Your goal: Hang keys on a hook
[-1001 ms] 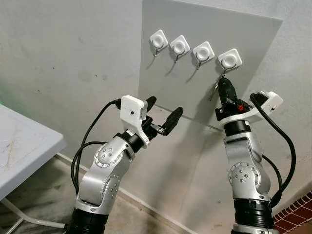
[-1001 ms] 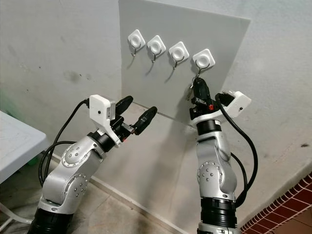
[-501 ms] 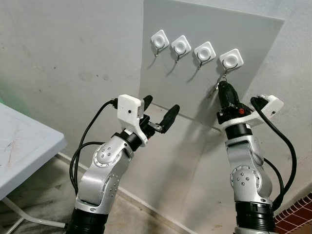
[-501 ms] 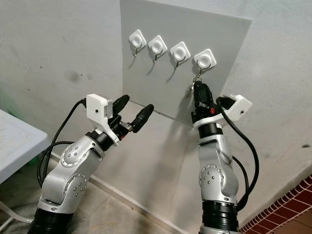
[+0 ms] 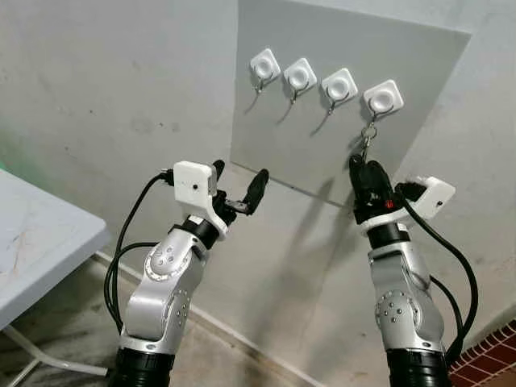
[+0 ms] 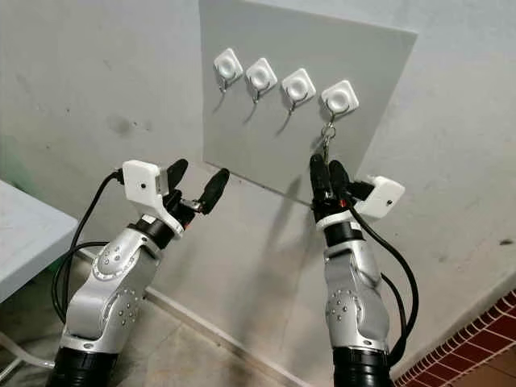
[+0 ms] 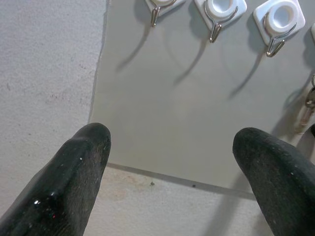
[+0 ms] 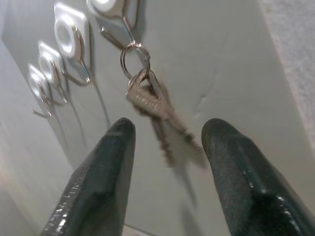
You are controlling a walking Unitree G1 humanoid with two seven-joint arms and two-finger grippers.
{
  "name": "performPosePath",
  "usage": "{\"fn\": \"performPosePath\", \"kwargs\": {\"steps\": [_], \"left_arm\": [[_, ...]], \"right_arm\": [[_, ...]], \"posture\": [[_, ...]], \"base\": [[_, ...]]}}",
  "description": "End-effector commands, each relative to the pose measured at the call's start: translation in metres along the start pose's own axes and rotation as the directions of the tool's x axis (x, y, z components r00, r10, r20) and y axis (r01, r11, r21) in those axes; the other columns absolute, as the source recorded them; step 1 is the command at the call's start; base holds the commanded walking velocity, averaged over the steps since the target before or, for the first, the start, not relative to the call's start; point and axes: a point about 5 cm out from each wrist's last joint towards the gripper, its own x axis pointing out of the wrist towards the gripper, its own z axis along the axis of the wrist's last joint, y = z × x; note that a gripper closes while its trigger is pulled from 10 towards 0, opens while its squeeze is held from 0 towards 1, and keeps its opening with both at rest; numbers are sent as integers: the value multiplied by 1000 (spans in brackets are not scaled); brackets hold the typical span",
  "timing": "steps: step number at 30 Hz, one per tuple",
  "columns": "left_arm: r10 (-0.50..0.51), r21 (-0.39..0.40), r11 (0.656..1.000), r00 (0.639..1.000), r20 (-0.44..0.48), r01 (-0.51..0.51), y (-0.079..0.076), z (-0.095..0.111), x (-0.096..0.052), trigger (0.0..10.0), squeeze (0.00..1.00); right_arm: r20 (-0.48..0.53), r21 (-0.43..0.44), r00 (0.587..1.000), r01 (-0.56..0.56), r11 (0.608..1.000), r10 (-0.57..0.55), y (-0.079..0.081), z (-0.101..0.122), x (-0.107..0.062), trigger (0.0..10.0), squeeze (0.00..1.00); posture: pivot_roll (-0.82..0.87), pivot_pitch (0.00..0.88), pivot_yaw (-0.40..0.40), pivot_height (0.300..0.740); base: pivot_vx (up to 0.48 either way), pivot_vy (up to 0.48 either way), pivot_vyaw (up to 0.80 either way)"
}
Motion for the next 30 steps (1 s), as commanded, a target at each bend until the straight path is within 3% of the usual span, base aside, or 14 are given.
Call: {"fn": "performPosePath", "kwargs": {"steps": [1,6,11,13,17,20,22,23,24,26,30], "left_arm": [[13,-3,1000,1000,-6,-13,1,-4,-1,10000,0],[31,-3,1000,999,-10,-31,3,-10,-3,10000,0],[90,6,996,994,-57,-90,14,-36,-13,10000,0],[167,-14,985,978,-123,-170,29,-63,-26,10000,0],[266,-19,961,940,-215,-276,49,-95,-45,10000,0],[322,9,944,910,-262,-331,59,-115,-59,10000,0],[361,40,928,872,-331,-370,66,-132,-70,10000,0],[361,40,928,872,-331,-370,66,-132,-70,10000,0],[384,51,917,845,-373,-395,70,-142,-78,10000,0],[399,69,911,828,-394,-407,72,-147,-82,10000,0],[401,71,911,832,-385,-406,71,-148,-81,10000,0]], "right_arm": [[3,-23,1000,9,1000,-9,-5,3,-1,10000,0],[-44,-130,999,-10,991,4,-11,-9,-10,10000,0],[-133,-207,991,-3,978,-26,-25,-31,-26,10000,0],[-196,-260,979,-2,966,-51,-36,-45,-38,10000,0],[-269,-322,958,8,947,-99,-51,-61,-55,10000,0],[-330,-352,933,19,936,-143,-64,-74,-71,10000,0],[-398,-396,901,2,918,-173,-74,-85,-85,10000,0],[-398,-396,901,2,918,-173,-74,-85,-85,10000,0],[-433,-416,873,27,909,-224,-84,-91,-97,10000,0],[-455,-436,852,39,899,-258,-90,-94,-105,10000,0],[-468,-449,833,65,891,-297,-97,-96,-113,10000,0]], "posture": [[29,0,-90,740],[30,0,-89,740],[29,0,-85,740],[27,0,-83,740],[22,0,-78,740],[19,0,-76,740],[17,0,-72,740],[17,0,-72,740],[15,0,-70,740],[12,0,-67,740],[9,0,-63,740]], "base": [[0,0,0],[0,0,0],[0,0,0],[0,0,0],[0,0,0],[0,0,0],[0,0,0],[0,0,0],[0,0,0],[0,0,0],[0,0,0]]}}
